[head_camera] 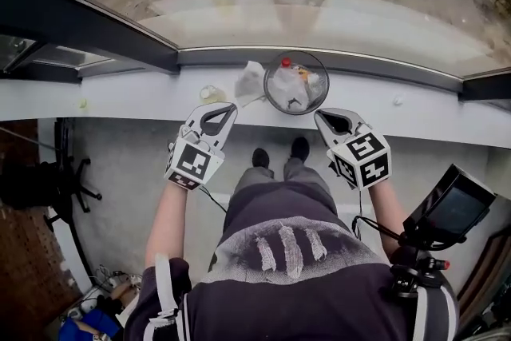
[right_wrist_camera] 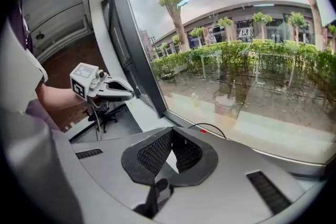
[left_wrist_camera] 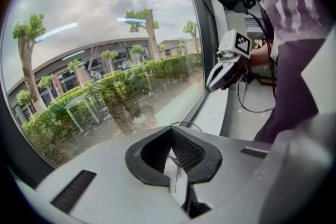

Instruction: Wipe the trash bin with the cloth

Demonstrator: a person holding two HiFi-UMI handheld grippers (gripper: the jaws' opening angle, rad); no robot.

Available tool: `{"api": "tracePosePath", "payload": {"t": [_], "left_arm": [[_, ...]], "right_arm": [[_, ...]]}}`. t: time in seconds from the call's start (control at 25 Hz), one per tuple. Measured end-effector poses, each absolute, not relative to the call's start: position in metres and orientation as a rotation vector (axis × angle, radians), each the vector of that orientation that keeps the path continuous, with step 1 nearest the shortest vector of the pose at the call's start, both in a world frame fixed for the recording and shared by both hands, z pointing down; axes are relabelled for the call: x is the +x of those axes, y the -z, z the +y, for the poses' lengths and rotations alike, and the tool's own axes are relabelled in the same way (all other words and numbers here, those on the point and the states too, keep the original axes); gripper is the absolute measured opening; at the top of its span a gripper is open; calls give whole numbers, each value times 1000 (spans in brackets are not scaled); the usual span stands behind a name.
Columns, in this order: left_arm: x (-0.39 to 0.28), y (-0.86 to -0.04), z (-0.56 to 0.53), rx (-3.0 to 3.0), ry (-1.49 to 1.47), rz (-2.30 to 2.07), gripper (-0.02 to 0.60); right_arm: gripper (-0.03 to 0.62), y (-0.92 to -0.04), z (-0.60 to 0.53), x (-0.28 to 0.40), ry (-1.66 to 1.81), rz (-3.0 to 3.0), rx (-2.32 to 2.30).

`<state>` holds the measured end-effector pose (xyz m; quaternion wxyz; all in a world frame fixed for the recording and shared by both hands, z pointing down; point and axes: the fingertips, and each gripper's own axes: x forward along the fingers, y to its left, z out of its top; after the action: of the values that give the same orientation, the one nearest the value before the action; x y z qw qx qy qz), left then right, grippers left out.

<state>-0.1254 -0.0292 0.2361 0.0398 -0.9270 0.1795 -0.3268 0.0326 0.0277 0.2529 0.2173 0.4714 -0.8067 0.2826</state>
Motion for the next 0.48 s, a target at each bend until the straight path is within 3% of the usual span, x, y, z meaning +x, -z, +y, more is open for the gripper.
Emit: {"api": "tracePosePath", "payload": {"t": [0.04, 0.08, 0.12, 0.16, 0.32, 0.48], "left_arm": [[-126, -250, -31, -2826, 1064, 500, -3], [-126, -265, -34, -2805, 1138, 444, 66], [-126, -281, -39, -2774, 1216, 394, 205], [-127, -297, -46, -2738, 1284, 355, 280], [-130, -364, -81, -2654, 1452, 240, 393], [-130, -446, -100, -2538, 1622, 48, 422]], "right_arm": [[-2, -253, 26, 34, -769, -2227, 1305], [-2, -254, 25, 35, -765, -2216, 1306], [-2, -255, 23, 37, -771, -2201, 1308], [-2, -259, 22, 39, -784, -2186, 1309], [-2, -280, 11, 34, -812, -2129, 1297], [-2, -304, 11, 31, -768, -2033, 1251]]}}
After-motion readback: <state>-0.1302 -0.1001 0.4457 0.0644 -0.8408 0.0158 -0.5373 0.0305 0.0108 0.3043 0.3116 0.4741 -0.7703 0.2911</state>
